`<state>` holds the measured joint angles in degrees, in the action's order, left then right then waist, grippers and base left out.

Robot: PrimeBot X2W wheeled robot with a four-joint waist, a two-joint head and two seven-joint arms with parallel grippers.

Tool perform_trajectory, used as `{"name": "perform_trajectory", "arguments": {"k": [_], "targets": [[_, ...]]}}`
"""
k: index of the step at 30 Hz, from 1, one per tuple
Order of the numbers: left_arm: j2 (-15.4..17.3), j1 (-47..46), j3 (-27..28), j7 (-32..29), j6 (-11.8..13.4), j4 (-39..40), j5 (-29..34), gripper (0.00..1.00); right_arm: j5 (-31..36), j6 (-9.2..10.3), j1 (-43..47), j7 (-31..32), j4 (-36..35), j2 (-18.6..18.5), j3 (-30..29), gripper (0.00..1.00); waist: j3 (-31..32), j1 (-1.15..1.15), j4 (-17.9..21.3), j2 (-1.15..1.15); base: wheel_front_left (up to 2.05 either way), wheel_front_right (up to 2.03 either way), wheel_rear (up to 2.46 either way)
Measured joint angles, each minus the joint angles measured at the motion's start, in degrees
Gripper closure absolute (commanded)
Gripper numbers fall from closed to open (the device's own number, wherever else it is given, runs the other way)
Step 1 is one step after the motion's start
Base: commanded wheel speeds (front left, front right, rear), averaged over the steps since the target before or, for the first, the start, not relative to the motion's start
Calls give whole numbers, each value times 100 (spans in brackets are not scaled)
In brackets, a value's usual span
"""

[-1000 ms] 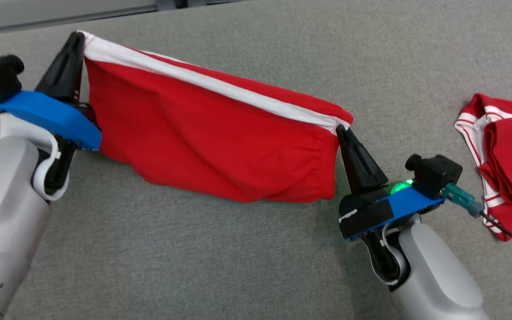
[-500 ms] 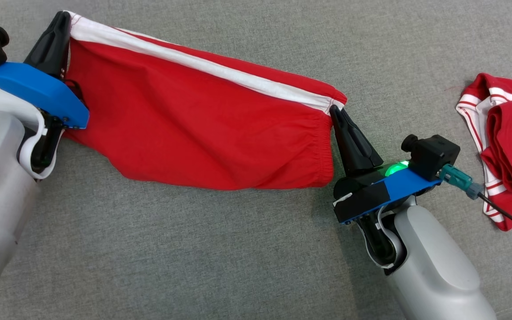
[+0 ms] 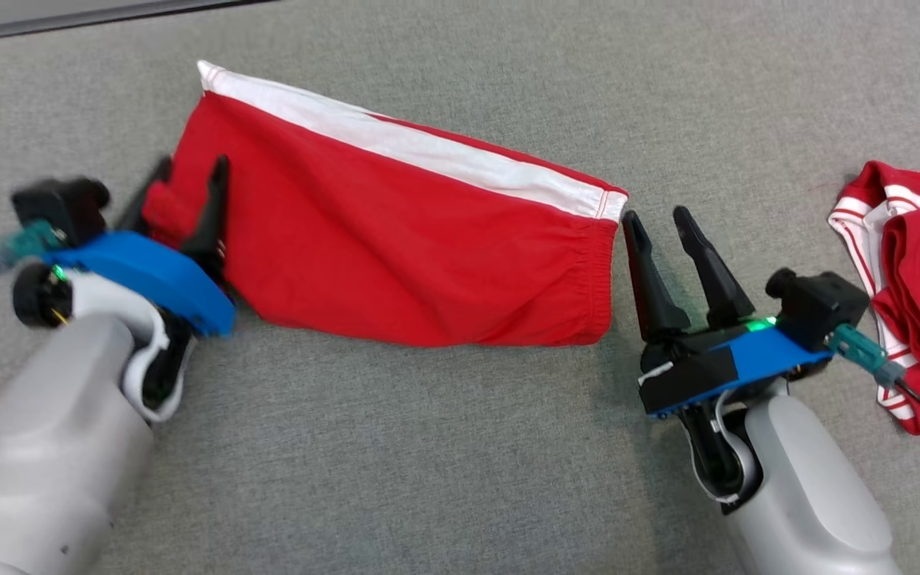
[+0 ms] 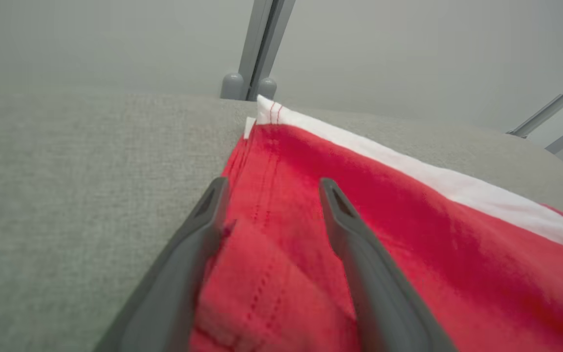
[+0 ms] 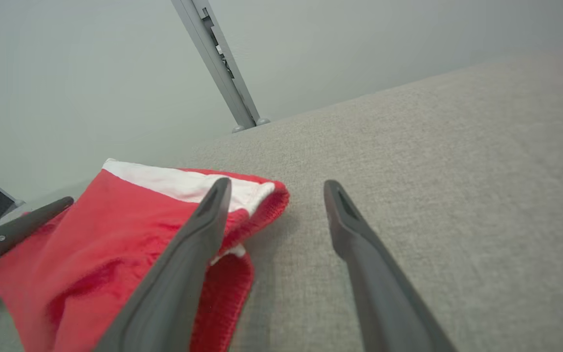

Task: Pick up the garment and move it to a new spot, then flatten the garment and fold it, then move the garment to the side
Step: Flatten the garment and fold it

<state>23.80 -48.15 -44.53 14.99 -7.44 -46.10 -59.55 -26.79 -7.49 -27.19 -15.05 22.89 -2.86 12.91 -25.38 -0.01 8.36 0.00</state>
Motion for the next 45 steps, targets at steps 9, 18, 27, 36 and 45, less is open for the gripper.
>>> {"name": "perform_trajectory", "arguments": {"k": [9,18,27,36,45], "targets": [[-134,54,-628,-5,-13,-862,108,0,218,0,308,1,65,-1,-269,0,192,0,-6,-2,0,0,0],[-311,-140,-487,23,411,-1468,760,0,253,0,396,0,43,-2,-386,0,239,1,76,-1,0,0,0],[-617,-102,-374,-45,138,-2087,588,100,245,0,425,0,110,-1,-313,0,341,1,74,-2,0,0,0],[-888,361,-289,-40,32,-2190,312,100,313,0,610,0,269,0,-386,0,850,1,-126,0,0,0,0],[-1051,1260,275,-1,120,-1670,417,100,364,0,1151,0,453,-2,-577,0,1655,0,-589,-1,0,0,0]]}}
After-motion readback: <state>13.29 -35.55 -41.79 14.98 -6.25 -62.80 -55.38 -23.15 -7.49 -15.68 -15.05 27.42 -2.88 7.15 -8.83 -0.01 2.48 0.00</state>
